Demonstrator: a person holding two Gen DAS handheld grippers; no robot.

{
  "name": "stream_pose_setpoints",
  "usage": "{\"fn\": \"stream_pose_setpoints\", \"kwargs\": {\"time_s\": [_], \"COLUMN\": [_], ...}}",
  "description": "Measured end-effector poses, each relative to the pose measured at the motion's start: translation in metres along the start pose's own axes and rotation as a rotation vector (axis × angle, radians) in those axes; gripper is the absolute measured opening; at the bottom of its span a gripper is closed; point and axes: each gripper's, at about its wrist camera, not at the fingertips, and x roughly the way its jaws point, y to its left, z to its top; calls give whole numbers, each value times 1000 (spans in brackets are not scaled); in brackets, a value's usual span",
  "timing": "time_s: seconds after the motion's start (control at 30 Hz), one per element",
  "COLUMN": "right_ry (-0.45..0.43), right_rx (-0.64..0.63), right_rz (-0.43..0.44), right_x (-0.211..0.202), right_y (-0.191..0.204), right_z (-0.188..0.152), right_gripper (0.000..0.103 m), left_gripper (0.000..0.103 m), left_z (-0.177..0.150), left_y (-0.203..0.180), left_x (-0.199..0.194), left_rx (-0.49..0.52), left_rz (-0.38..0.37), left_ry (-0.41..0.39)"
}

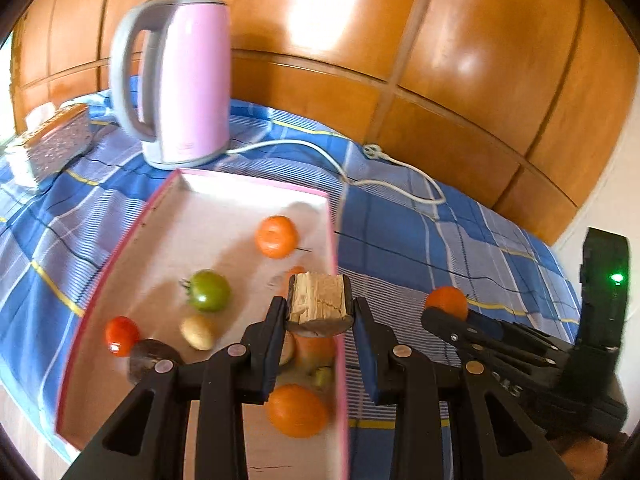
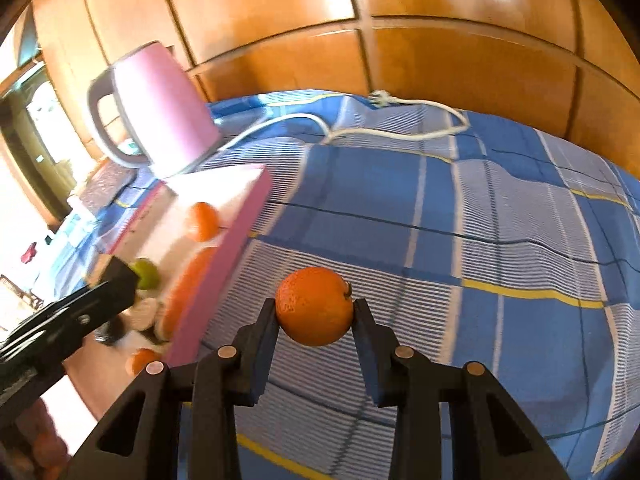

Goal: Organize fruits
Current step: 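Carry the root piece over the tray with the left tool while the right tool carries the orange, then lower and release the root piece in the tray with the left tool while the right tool releases the orange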

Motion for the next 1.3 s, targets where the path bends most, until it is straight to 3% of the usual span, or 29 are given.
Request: {"fn": "stream_pose_setpoints", "kwargs": {"time_s": [0.47,0.7,1.3], "right_ry": [46,59,106], "right_rx": [-80,-136,-133], "right_rz": [180,175,145], "right_x": [6,26,58], "right_y": [72,102,123], "right_z": [21,32,31], "right_gripper": [37,37,39], "left_gripper": [33,33,34], "left_z": [15,17,9], "left_y": [78,99,108], "left_x": [-13,-12,-5], "left_rx": [-159,-186,-196], "left_rz": [84,97,154], "left_ry": [-42,-43,-36]}}
